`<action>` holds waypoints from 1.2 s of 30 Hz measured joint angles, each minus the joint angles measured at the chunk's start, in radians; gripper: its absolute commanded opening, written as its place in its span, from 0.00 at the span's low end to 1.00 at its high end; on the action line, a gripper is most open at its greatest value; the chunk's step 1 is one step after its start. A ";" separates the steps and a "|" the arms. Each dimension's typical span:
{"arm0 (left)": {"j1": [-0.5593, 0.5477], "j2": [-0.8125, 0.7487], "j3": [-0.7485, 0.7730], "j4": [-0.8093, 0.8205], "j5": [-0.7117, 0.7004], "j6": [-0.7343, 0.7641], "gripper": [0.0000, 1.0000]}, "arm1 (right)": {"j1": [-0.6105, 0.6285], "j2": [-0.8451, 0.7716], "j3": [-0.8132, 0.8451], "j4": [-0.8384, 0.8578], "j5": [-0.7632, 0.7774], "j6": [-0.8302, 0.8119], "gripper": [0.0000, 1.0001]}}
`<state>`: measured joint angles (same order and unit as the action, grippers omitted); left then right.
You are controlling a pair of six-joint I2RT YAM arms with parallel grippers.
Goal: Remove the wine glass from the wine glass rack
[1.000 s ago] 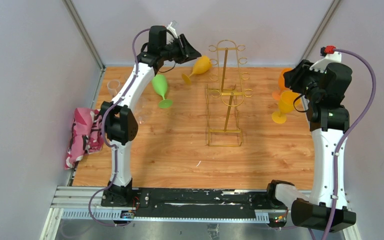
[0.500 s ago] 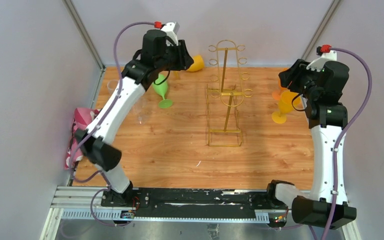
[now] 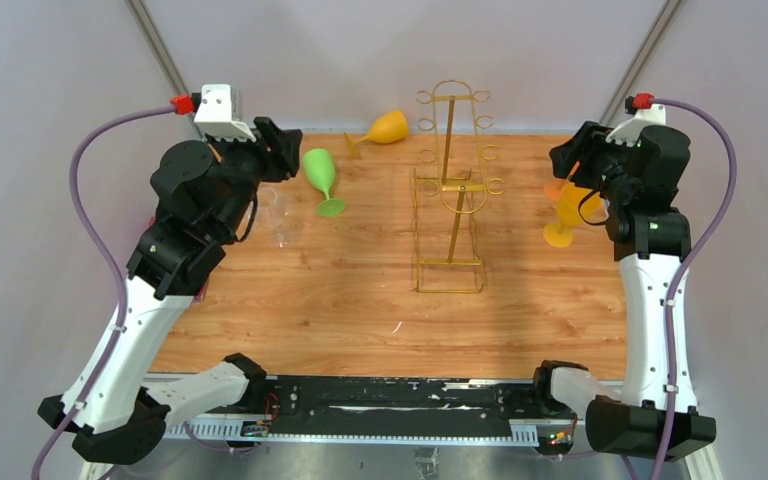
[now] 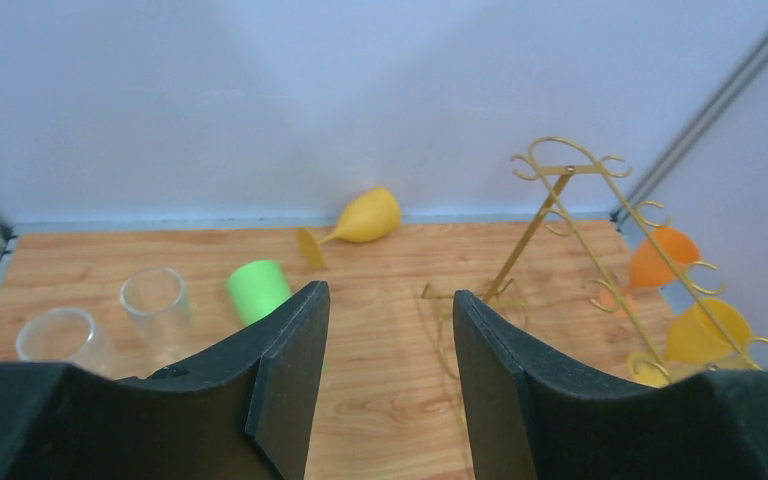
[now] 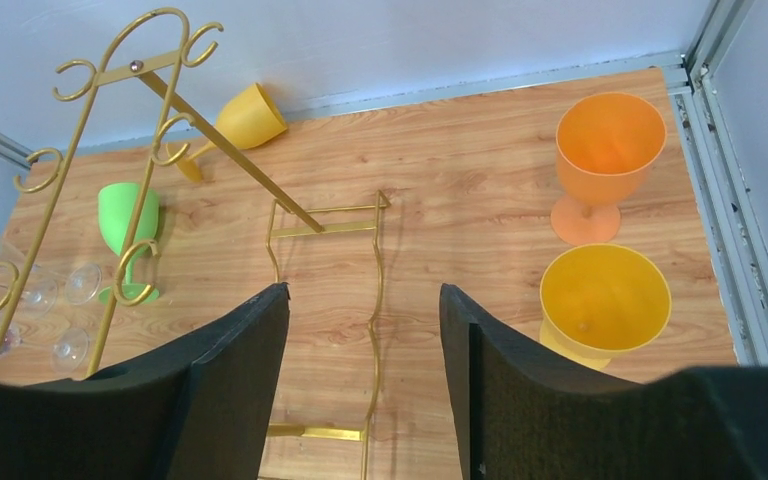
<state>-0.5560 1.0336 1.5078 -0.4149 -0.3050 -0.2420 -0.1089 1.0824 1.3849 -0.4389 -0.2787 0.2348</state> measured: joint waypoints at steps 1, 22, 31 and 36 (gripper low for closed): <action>0.000 -0.009 -0.006 -0.005 -0.023 0.005 0.55 | 0.002 -0.007 -0.007 0.000 0.003 0.000 0.70; 0.000 -0.030 -0.046 -0.053 -0.201 0.059 0.60 | 0.009 -0.025 -0.016 -0.003 0.055 -0.024 0.82; 0.000 -0.020 -0.046 -0.054 -0.204 0.059 0.62 | 0.009 -0.038 -0.016 -0.003 0.062 -0.032 0.82; 0.000 -0.014 -0.046 -0.055 -0.204 0.059 0.62 | 0.013 -0.044 -0.016 -0.006 0.081 -0.047 0.86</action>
<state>-0.5560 1.0195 1.4620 -0.4694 -0.5087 -0.1833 -0.0963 1.0386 1.3693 -0.4446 -0.1974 0.1875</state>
